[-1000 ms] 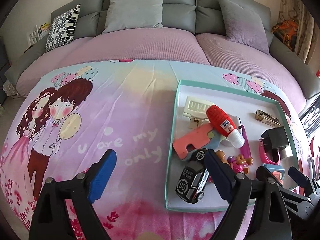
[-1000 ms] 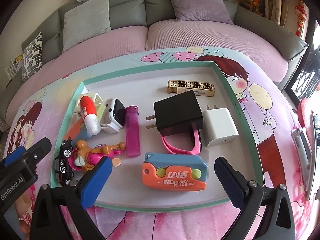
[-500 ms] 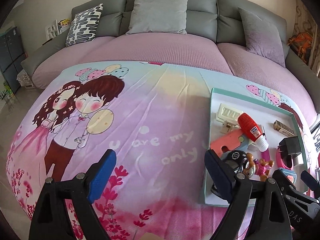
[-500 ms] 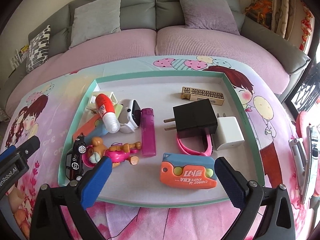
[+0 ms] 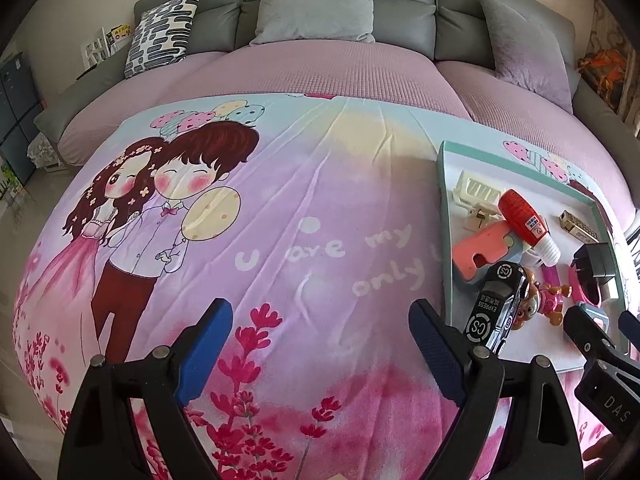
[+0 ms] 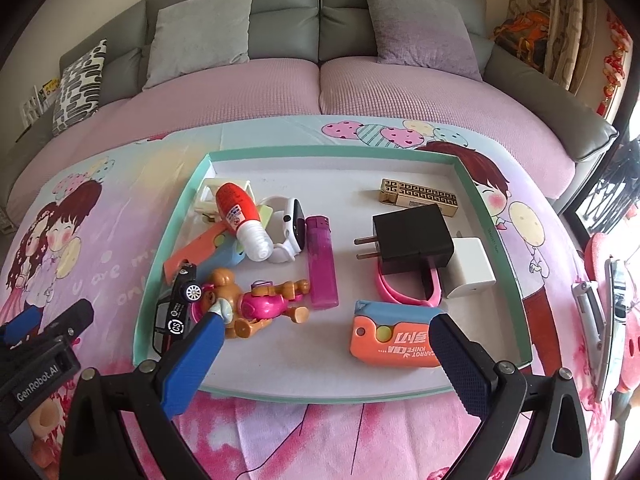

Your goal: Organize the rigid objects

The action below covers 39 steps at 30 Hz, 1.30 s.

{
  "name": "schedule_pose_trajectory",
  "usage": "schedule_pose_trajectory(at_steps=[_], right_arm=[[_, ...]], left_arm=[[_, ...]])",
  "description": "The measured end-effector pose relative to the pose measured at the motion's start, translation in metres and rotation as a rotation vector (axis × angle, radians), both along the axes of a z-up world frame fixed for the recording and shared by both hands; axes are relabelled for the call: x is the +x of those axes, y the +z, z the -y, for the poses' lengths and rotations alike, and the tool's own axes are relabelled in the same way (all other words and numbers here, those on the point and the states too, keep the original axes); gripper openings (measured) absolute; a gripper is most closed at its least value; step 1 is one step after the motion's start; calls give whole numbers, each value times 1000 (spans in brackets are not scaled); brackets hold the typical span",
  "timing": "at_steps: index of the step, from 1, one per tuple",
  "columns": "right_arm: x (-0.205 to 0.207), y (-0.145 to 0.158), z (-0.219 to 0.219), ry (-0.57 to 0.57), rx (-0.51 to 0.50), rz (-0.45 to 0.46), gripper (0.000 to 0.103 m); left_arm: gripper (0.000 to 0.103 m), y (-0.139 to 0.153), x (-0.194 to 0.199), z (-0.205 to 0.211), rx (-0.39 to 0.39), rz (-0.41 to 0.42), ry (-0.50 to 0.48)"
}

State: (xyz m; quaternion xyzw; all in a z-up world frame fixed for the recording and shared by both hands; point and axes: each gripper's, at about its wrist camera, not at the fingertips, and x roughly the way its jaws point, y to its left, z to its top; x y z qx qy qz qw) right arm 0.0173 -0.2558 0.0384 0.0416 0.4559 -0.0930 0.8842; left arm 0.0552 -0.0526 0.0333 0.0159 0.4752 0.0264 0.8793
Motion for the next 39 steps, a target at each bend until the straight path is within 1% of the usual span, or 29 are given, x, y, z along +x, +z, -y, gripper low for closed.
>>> schedule_pose_trajectory(at_steps=[3,10,17,31,39], right_arm=[[-1,0,-5,8,-11,-5,103],[-5,0,-10,3,-35,-10,103],[-6,-2,-14,9,-47,-22,103],[1,-12,-12,10,-33,-46,103],[3,-15,-10,6,-23,-43,103]], left_arm=[[90,-2,-1,3,20,-5,-7],[90,-2,-2,-2,37,-8,7],[90,-6,-1,-3,36,-27,-1],[90,-15,3,-6,43,-59,9],[90,-21,6,-7,54,-83,12]])
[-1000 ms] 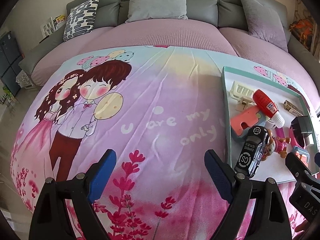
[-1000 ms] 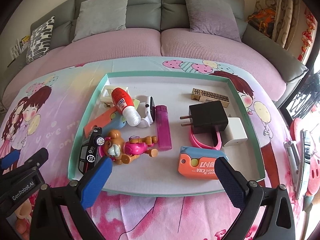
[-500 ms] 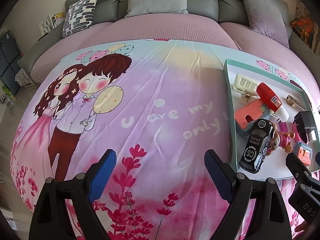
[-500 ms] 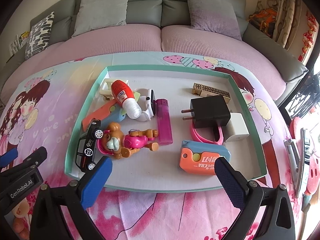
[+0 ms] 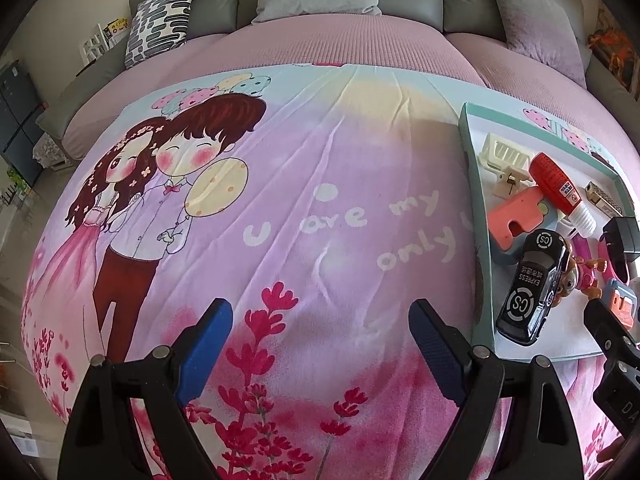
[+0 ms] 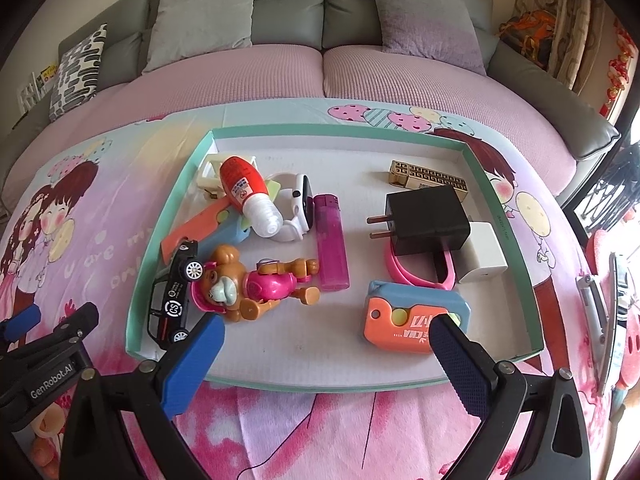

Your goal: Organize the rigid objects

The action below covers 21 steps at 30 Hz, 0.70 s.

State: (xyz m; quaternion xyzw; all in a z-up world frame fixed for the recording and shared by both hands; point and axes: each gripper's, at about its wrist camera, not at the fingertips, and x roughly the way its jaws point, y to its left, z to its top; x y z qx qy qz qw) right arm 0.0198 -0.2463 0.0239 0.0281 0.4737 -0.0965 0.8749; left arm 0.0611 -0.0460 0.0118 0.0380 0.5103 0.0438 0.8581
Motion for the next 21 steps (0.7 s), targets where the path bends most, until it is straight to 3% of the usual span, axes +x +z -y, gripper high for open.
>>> schedule_pose_trajectory(at_steps=[21], right_arm=[[1,-5,2,-4,8,-10,103]], left_arm=[[90,-1,1,2,15,-3,-2]])
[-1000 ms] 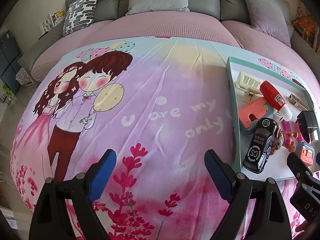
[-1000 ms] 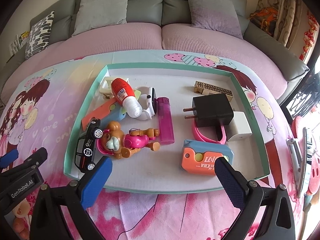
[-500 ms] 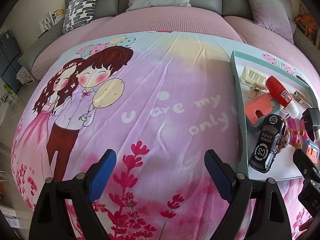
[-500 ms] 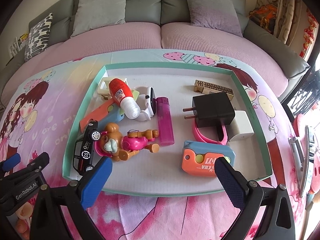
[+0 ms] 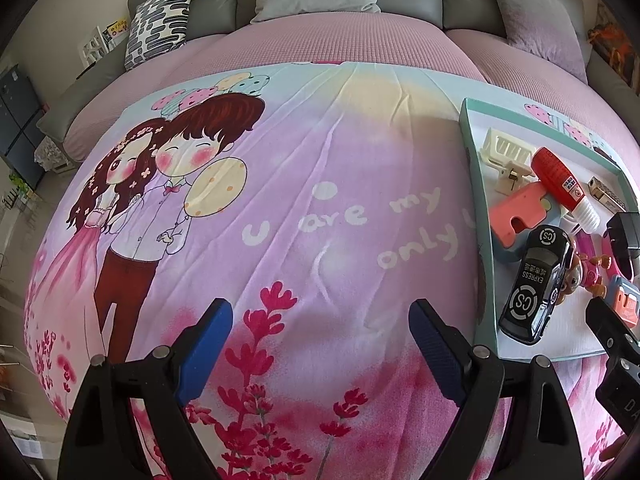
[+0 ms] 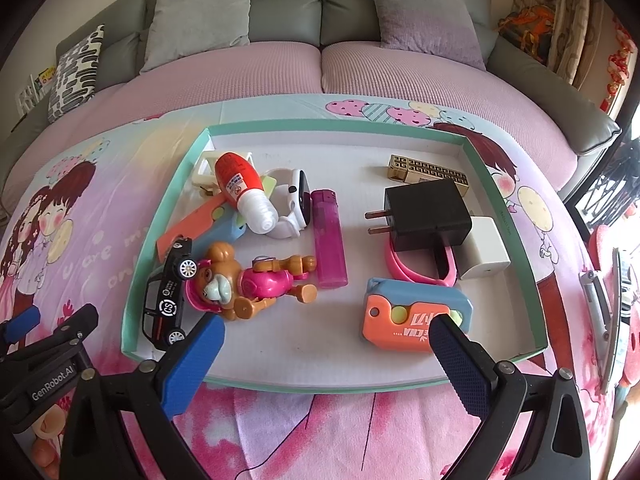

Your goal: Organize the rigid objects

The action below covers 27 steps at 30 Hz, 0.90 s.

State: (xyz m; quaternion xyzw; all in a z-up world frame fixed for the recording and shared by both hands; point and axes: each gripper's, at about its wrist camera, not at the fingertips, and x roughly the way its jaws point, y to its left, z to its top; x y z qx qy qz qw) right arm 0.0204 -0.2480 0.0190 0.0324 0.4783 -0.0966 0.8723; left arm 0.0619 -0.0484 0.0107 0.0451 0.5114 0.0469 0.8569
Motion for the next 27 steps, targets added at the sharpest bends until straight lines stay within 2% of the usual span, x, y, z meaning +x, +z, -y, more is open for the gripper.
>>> schedule_pose_trajectory(at_steps=[27], right_arm=[[0,-4,2,-11,0,-8,103]], left_arm=[[90,1,-1,1,3,4,-4]])
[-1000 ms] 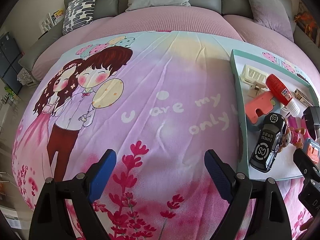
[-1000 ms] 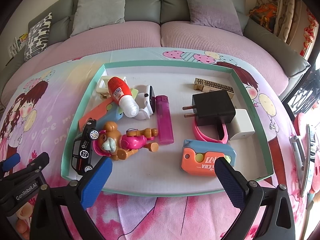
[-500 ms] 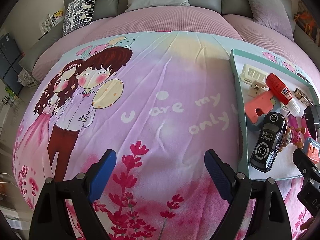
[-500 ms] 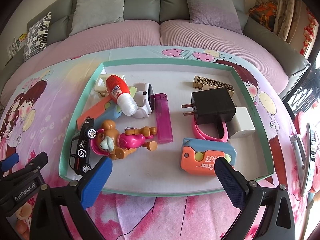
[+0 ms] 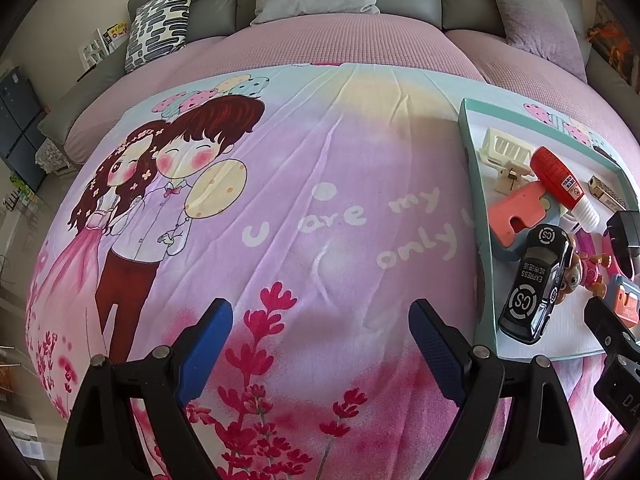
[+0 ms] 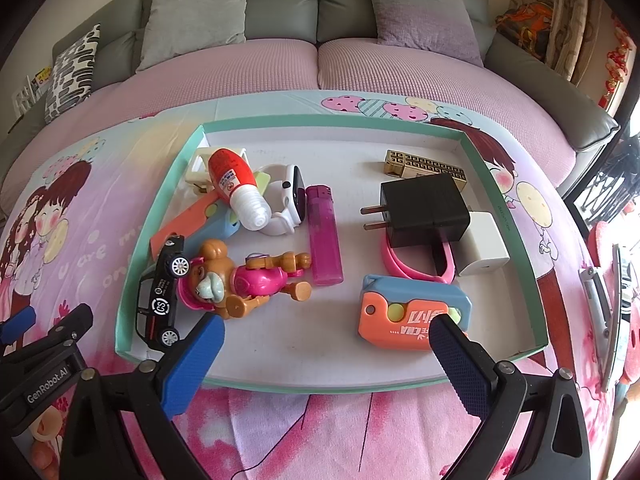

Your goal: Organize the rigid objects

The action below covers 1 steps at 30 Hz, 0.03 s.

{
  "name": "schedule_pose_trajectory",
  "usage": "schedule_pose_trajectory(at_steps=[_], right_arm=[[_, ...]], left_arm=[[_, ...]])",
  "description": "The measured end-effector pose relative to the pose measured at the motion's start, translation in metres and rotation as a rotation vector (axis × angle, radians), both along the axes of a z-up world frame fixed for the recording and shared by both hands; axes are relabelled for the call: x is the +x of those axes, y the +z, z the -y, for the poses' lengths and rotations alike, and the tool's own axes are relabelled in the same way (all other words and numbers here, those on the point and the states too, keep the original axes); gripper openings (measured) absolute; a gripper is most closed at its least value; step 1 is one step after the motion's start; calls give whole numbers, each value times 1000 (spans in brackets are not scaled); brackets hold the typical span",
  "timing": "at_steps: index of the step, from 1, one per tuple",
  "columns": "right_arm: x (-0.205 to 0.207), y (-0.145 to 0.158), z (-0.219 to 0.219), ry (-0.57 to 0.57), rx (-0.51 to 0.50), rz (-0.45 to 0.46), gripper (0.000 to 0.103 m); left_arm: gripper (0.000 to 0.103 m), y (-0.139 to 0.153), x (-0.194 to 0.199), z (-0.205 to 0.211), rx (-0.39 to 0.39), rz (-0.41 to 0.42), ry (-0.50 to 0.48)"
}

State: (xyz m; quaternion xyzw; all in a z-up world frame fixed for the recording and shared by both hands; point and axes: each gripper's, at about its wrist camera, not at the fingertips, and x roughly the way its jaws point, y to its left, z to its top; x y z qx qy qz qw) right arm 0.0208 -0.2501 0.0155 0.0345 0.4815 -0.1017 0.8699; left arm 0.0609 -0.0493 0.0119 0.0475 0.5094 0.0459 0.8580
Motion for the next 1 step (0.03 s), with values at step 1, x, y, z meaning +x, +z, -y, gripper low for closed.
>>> schedule_pose_trajectory(at_steps=[1], right_arm=[[0,0,0,0,0,0,103]], left_arm=[[90,0,0,0,-1,-2,-1]])
